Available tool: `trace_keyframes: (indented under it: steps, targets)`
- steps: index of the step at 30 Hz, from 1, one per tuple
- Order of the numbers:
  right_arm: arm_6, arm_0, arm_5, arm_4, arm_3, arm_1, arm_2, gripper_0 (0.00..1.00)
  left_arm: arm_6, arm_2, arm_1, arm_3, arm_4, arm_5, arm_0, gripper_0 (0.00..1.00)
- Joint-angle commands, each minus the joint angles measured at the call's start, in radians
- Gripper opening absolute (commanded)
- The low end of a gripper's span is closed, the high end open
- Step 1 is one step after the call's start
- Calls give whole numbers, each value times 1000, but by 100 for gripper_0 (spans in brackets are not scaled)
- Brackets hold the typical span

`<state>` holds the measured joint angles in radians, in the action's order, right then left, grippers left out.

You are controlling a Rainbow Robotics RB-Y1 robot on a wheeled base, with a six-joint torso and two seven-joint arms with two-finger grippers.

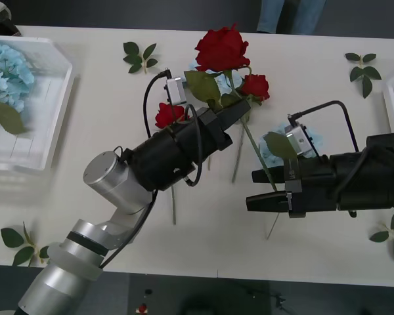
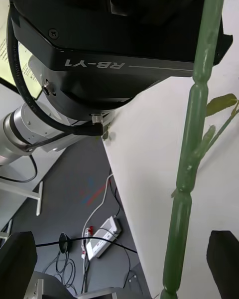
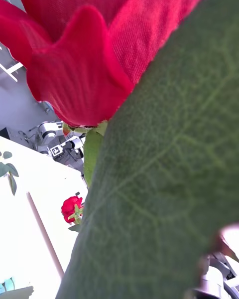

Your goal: Put the red flowers into the right box and the blue flowers into the left box

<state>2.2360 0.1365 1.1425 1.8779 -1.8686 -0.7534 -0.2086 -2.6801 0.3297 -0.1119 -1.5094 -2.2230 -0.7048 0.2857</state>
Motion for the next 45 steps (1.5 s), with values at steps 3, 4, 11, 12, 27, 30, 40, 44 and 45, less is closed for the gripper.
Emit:
trace_keyframes:
  steps: [3, 4, 11, 12, 27, 30, 40, 44, 45]
  targets:
    - [34, 28, -3, 1, -1, 2, -3, 0, -25, 12, 12, -15, -1, 8, 10, 0]
    - [37, 28, -6, 1, 0, 2, -6, 0, -25, 12, 11, -15, -3, 10, 10, 0]
    - [39, 29, -23, 1, 2, 0, -15, 0, -25, 12, 8, -15, -4, 10, 10, 0]
    - [39, 29, -23, 3, 2, 2, -15, 0, -25, 12, 6, -15, -6, 8, 12, 0]
    - [31, 31, -27, 9, 2, 3, -15, 0, -25, 9, -68, -15, -52, -16, 9, 66]
    - [22, 31, -43, 21, 2, -6, -5, 0, -25, -6, -109, -17, -73, -47, 6, 66]
    - [-138, 87, -145, 67, 57, -201, 37, 0, -25, -112, -351, -15, -70, -185, -42, 66]
    - [-220, 123, -148, 92, 149, -305, 41, 0, -18, -179, -411, -15, 45, -209, -37, 66]
    - [-234, 135, -150, 104, 186, -339, 41, 0, 13, -205, -420, -15, 89, -231, -31, 66]
